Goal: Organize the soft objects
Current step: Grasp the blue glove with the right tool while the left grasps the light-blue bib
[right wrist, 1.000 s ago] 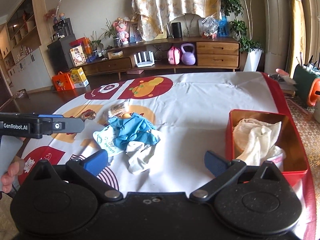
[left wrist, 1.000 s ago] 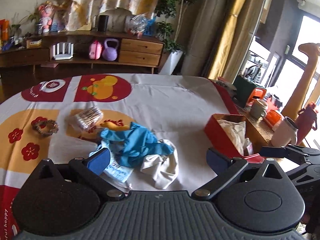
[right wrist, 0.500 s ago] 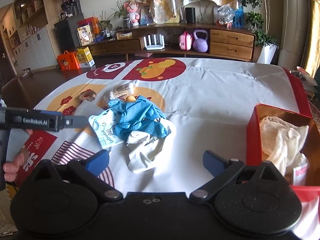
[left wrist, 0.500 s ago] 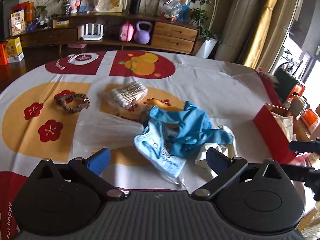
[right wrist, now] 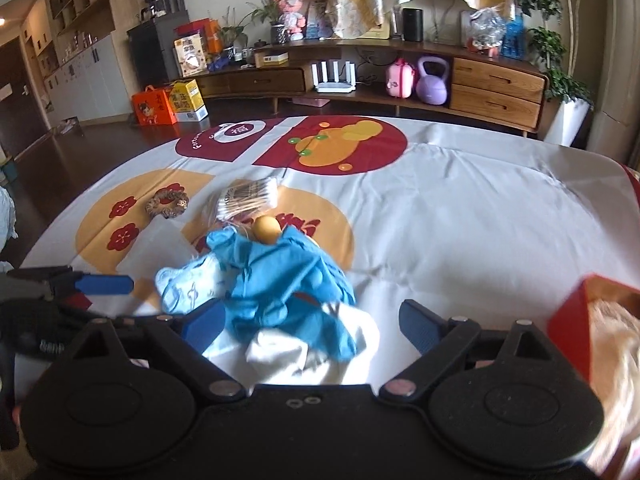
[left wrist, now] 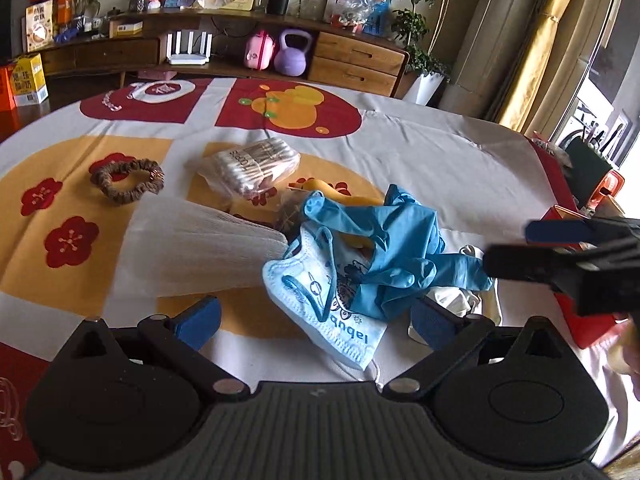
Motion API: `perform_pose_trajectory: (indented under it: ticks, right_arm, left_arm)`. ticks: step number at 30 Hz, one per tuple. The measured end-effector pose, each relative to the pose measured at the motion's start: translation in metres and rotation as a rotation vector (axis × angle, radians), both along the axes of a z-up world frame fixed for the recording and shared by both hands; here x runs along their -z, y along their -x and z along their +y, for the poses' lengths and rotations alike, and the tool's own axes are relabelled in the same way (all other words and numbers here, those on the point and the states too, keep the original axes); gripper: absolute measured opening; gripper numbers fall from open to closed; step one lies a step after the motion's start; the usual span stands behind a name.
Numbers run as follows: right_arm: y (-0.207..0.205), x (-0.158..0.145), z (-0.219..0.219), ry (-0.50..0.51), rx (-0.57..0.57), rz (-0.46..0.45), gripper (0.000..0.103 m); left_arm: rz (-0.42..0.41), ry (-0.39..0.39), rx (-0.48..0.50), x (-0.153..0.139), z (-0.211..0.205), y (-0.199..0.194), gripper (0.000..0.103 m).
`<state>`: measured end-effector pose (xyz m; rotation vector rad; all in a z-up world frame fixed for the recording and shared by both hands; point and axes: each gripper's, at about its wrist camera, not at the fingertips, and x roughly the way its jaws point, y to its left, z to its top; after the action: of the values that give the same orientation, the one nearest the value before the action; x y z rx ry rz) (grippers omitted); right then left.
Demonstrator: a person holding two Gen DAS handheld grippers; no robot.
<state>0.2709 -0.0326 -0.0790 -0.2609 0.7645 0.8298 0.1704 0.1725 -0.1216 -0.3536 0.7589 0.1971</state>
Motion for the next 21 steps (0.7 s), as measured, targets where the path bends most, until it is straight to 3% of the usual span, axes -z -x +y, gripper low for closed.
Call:
perform_pose_trajectory:
  ticks: [4, 7, 16, 21]
  right_arm:
    - [-0.012, 0.008, 0.020, 0.019, -0.021, -0.004, 0.089]
    - [-0.021, 0.016, 0.032, 0.028, -0.033, 0.008, 0.087]
    - [-0.033, 0.034, 0.056, 0.048, -0.055, 0.046, 0.069]
    - [-0.032, 0.038, 0.059, 0.054, -0.051, 0.047, 0.050]
  left_arm:
    - [-0.003, 0.005, 0.004, 0.006, -0.003, -0.007, 0.100]
    - [-0.004, 0.012, 0.006, 0.009, -0.003, -0.012, 0.091]
    - [-0.004, 0.052, -0.002, 0.014, 0.000, -0.017, 0.056]
    - [-0.008, 0.050, -0.019, 0.014, 0.002, -0.016, 0.035]
